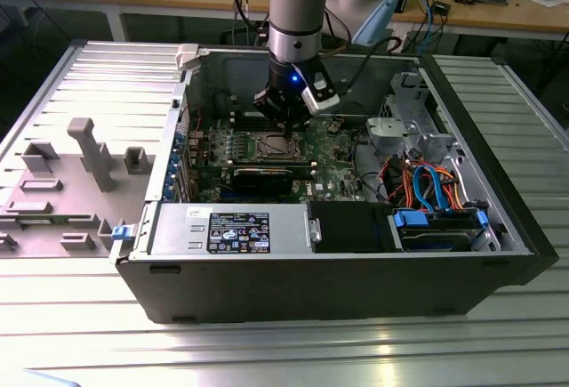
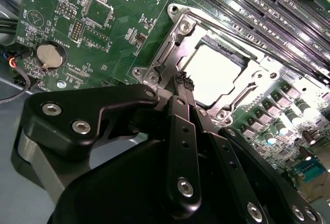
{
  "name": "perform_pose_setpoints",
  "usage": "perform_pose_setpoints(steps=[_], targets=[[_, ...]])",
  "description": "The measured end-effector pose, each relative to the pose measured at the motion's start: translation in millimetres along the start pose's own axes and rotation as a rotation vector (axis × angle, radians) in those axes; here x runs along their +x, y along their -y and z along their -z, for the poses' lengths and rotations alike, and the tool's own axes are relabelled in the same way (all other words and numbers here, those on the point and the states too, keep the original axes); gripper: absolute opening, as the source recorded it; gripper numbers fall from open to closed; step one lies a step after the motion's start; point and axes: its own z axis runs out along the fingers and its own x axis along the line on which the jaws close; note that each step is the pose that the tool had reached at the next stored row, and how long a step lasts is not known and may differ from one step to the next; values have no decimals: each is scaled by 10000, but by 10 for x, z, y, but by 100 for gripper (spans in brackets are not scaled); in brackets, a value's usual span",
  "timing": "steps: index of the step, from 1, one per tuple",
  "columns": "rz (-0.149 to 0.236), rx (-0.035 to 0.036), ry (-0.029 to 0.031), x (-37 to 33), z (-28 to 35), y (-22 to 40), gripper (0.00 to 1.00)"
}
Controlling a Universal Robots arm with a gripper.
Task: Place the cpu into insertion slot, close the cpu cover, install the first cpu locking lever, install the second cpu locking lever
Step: 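Install the second cpu locking lever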
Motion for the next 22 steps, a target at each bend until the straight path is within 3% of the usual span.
perform_pose_setpoints(steps=[8,13,22], targets=[[-4,1,0,2,14,45,11],[-1,3,1,-2,125,45,11],[-1,20,1,0,134,155,11]])
